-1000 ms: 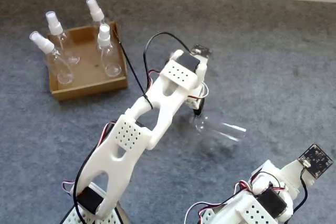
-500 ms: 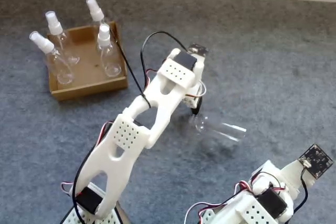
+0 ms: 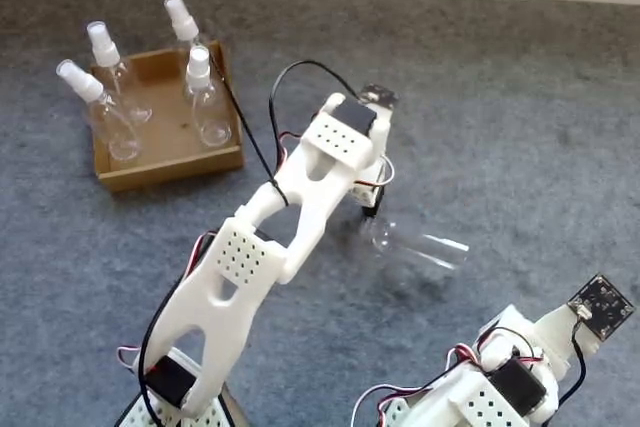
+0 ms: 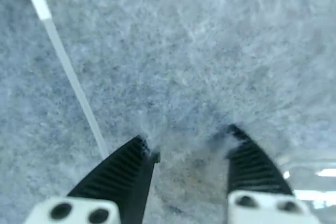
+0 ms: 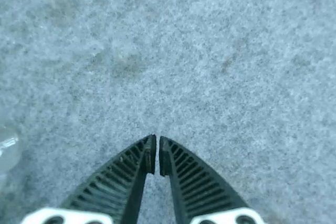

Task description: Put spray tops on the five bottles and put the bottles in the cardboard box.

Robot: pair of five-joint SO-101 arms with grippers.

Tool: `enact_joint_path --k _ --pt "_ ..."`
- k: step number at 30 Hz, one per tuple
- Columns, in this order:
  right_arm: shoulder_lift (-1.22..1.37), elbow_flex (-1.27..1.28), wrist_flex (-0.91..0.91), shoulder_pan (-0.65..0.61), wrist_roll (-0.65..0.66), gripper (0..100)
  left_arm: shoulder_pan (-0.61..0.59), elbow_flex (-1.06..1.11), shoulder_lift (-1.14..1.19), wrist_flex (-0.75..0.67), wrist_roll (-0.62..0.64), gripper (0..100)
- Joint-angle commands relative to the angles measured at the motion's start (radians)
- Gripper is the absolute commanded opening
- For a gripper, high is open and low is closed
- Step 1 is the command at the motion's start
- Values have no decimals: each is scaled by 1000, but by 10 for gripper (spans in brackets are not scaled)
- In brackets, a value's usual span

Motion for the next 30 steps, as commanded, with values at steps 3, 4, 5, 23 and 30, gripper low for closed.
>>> enact_joint_path --k 3,4,5,23,30 --pt "-13 117 4 12 -3 12 16 -127 -25 15 -12 13" --pt "-13 117 4 12 -3 12 13 -127 -25 15 -12 16" --pt "-13 117 4 12 -3 12 10 -127 -24 15 -12 18" --pt "-13 117 4 12 -3 12 -25 128 -595 28 -26 4" --pt "-13 117 4 12 -3 12 -51 736 -1222 25 -78 4"
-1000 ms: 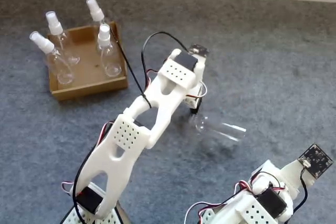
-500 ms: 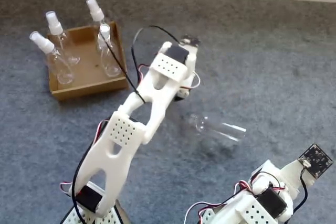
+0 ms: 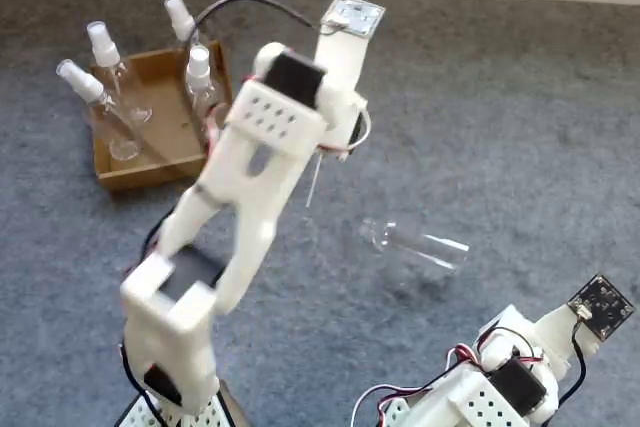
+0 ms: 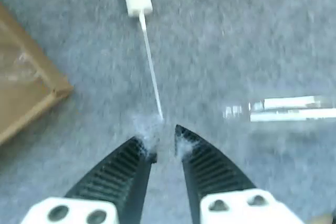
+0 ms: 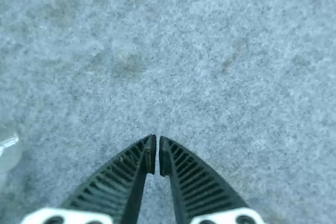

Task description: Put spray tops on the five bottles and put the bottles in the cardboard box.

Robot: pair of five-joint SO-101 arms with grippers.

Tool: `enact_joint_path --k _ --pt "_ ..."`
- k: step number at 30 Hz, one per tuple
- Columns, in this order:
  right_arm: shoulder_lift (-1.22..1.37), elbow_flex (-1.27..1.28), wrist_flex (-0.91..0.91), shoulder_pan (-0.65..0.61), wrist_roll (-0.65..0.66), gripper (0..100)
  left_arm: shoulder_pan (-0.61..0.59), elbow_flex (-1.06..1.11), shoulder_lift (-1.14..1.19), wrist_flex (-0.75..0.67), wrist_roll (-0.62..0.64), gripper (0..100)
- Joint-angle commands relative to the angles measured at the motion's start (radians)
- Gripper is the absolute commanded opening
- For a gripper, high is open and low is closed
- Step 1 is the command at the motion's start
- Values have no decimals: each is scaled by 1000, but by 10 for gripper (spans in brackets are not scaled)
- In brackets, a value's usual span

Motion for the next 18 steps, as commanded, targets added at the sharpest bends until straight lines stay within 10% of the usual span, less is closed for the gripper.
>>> enact_joint_path --k 1,18 --pt "-13 117 4 12 -3 12 -36 392 -518 12 -21 4" --pt "-13 117 4 12 -3 12 -449 1573 -1949 -101 -183 5"
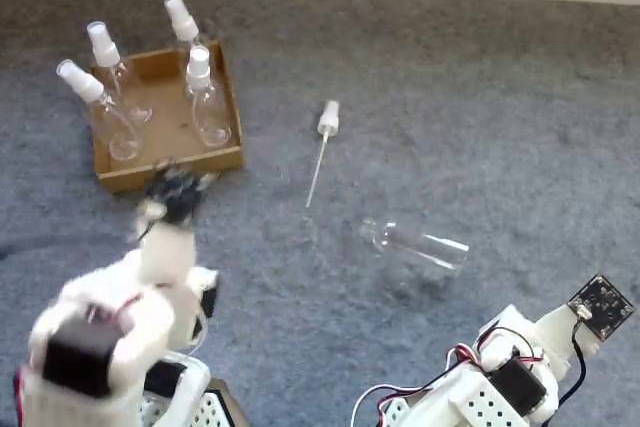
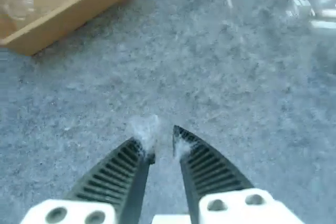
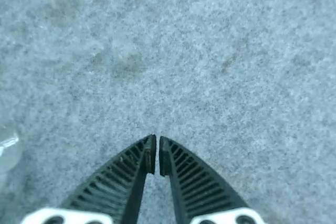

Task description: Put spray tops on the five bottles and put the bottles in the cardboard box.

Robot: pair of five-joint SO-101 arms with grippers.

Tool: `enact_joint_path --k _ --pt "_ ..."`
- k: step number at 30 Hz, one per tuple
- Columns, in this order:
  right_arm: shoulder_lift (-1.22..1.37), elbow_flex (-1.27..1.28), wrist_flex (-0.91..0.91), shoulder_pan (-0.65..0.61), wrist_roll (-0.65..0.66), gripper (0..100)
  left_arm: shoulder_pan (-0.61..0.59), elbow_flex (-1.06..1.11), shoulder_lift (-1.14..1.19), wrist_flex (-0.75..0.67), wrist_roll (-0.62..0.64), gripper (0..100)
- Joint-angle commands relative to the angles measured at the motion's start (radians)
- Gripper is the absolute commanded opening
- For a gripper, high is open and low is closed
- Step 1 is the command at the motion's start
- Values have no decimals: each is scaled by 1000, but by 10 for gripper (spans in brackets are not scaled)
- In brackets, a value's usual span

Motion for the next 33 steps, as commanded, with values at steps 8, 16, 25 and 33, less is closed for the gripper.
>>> enact_joint_path --k 8,16,25,33 --pt "-13 117 4 12 -3 12 -262 351 -464 -123 -281 5" --pt "-13 117 4 12 -3 12 -346 639 -510 -238 -281 5" --pt "-13 117 4 12 -3 12 -325 872 -510 -338 -281 5" --pt "-13 117 4 12 -3 12 -321 957 -507 -407 -282 6"
